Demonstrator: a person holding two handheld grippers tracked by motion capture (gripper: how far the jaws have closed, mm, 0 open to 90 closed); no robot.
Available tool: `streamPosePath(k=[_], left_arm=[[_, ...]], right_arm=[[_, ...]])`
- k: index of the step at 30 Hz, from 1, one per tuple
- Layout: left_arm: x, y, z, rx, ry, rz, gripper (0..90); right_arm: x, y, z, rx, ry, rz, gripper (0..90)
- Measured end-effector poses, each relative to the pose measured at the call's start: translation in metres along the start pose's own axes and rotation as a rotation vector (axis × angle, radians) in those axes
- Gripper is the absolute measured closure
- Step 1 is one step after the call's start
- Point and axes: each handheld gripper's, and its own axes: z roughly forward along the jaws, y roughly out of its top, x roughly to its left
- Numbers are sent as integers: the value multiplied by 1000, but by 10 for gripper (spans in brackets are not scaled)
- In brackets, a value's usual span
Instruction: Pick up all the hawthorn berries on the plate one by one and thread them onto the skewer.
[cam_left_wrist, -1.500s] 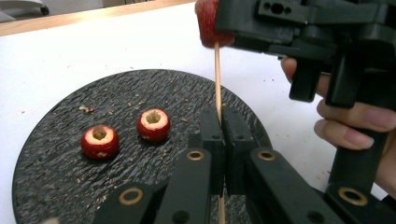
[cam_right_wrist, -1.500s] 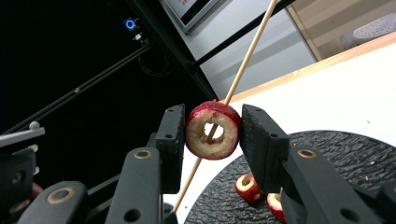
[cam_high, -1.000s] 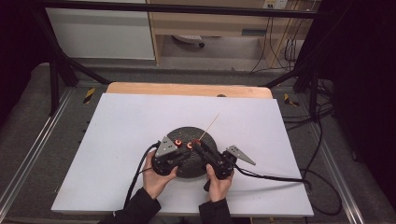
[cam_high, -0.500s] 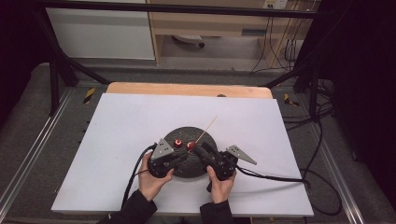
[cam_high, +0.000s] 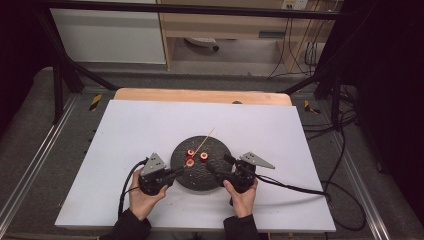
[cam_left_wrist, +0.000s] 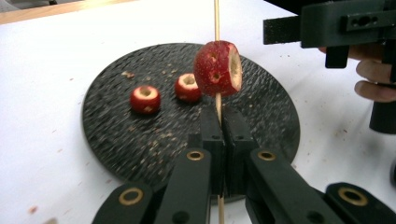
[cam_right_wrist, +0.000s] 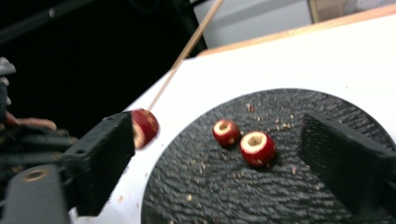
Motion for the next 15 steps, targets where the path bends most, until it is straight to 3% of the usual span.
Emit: streamPosePath(k=[3,6,15], left_arm=[[6,-5,-8,11,6,-6,880],[11,-12,-15,21,13,-8,880],[25,-33,-34,40,12,-8,880]], right_arm=[[-1,1,0,38,0,-17,59],[-5,0,0,107,-23,-70,42],[-9,3,2,223,-41,-134,40]])
